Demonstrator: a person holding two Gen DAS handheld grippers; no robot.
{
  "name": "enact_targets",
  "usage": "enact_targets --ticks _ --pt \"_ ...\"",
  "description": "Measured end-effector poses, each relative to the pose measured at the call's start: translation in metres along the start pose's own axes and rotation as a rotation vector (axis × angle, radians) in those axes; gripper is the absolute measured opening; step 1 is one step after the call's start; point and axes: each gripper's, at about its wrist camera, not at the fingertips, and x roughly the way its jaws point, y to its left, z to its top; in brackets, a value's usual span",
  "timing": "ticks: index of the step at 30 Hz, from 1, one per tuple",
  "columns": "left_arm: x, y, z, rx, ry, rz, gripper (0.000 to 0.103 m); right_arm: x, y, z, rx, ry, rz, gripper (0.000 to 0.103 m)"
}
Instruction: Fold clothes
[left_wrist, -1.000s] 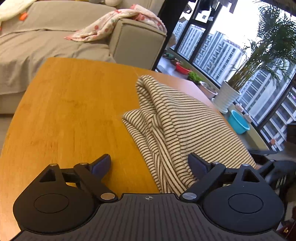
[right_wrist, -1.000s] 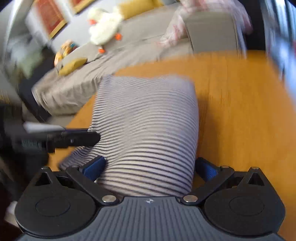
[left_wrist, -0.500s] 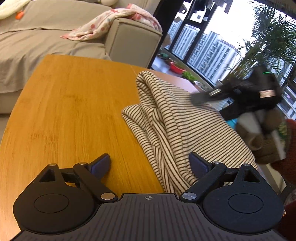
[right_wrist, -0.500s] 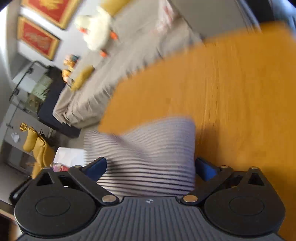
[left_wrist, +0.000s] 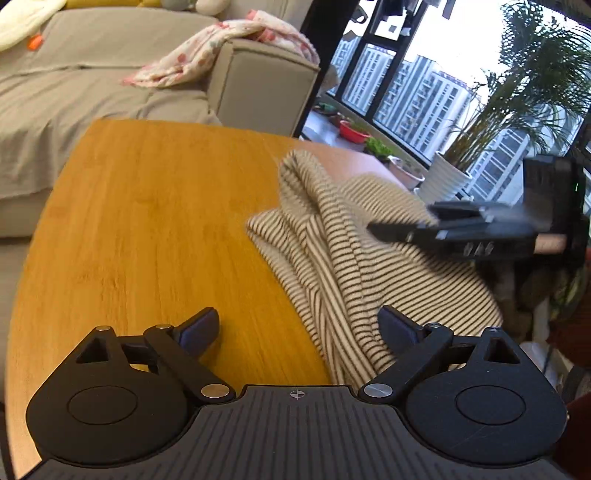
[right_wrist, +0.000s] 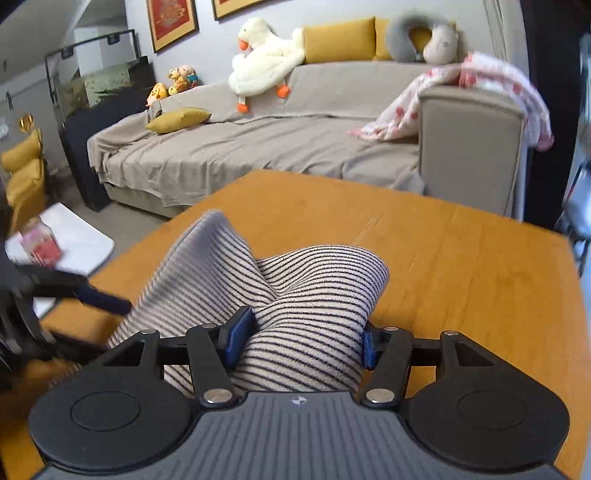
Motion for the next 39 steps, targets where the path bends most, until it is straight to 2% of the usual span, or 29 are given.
enact_targets --ticks 7,10,11,12,13,15,17,22,29,33,36,39 --pt "-0.002 -0.013 0.036 -0.037 -0.077 -0.167 0.095 -0.009 0.031 -0.016 -0.148 -0.047 -0.095 0.057" --pt "0.022 -0.023 0.035 0.014 -0.006 -0.107 0.091 -0.022 0.043 -0.036 -0.210 -0.068 -0.131 0.057" --pt "0.029 -0.022 0.034 0.011 0.016 -0.084 0.092 -0.025 0.041 -0.037 -0.194 -0.064 -0.120 0.057" --pt "0.035 -0.019 0.033 0.002 0.038 -0.062 0.087 -0.027 0.037 -0.037 -0.167 -0.047 -0.106 0.057" --pt "0.041 -0.015 0.032 -0.007 0.059 -0.040 0.090 -0.031 0.026 -0.036 -0.098 -0.046 -0.074 0.059" --pt "0.045 -0.012 0.027 -0.015 0.076 -0.041 0.090 -0.044 0.004 -0.035 0.046 -0.028 -0.011 0.065" --pt "0.045 -0.012 0.024 -0.012 0.082 -0.041 0.090 -0.054 -0.013 -0.037 0.143 -0.022 0.030 0.081" --pt "0.046 -0.009 0.023 -0.014 0.077 -0.046 0.091 -0.068 -0.019 -0.057 0.259 0.049 0.130 0.089" --pt "0.043 -0.009 0.017 -0.027 0.073 -0.055 0.093 -0.075 -0.023 -0.081 0.396 0.136 0.239 0.090" --pt "0.041 -0.010 0.014 -0.040 0.077 -0.062 0.093 -0.066 -0.021 -0.080 0.401 0.140 0.228 0.090" --pt "0.040 -0.011 0.013 -0.049 0.086 -0.076 0.093 -0.066 -0.016 -0.074 0.343 0.123 0.206 0.089" --pt "0.040 -0.014 0.010 -0.061 0.104 -0.116 0.089 -0.068 -0.018 -0.065 0.307 0.110 0.190 0.078"
